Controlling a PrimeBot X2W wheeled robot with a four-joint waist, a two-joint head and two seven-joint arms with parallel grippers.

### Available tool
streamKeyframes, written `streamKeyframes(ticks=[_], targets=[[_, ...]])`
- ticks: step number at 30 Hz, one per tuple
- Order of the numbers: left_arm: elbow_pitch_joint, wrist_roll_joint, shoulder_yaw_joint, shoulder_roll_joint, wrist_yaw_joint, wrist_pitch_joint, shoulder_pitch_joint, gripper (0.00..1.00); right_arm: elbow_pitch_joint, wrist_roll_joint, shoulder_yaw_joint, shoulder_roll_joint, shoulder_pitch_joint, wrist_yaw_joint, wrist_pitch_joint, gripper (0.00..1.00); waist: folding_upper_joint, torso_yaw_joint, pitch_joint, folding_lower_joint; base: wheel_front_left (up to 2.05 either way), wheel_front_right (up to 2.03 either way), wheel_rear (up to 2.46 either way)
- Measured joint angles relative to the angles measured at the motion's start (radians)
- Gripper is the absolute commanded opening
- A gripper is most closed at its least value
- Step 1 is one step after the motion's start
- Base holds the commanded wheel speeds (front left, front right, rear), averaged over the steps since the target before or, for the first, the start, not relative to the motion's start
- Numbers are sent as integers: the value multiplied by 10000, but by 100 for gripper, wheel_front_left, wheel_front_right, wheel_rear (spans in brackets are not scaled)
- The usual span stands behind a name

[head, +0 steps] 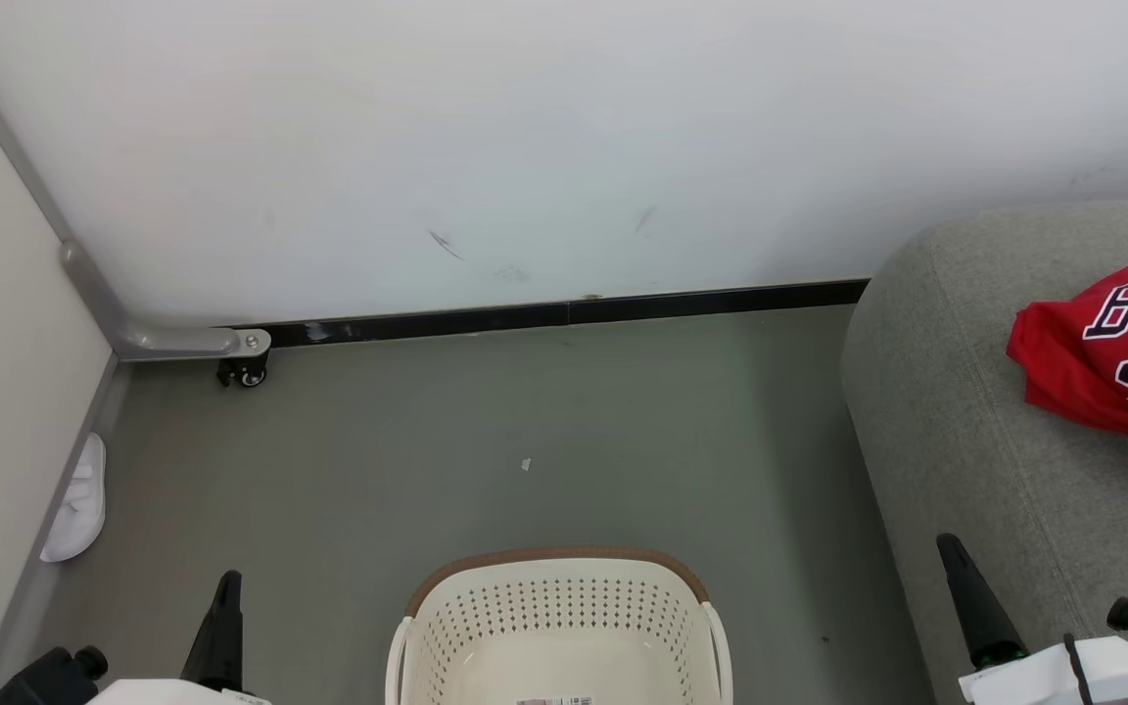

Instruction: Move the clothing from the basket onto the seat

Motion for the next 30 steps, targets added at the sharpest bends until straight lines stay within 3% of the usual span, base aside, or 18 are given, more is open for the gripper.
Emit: streamKeyframes(ticks=[17, 30], targets=[[136, -1962, 311, -105, -259, 581, -189, 0, 397, 2314, -244, -12, -404, 0, 483, 0, 0, -47, 92, -133, 0, 0, 0], [207, -3517, 537, -127, -433, 1028, -398, 0, 690, 4077, -399, -15, -796, 0, 832, 0, 0, -83, 161, -162, 0, 0, 0]])
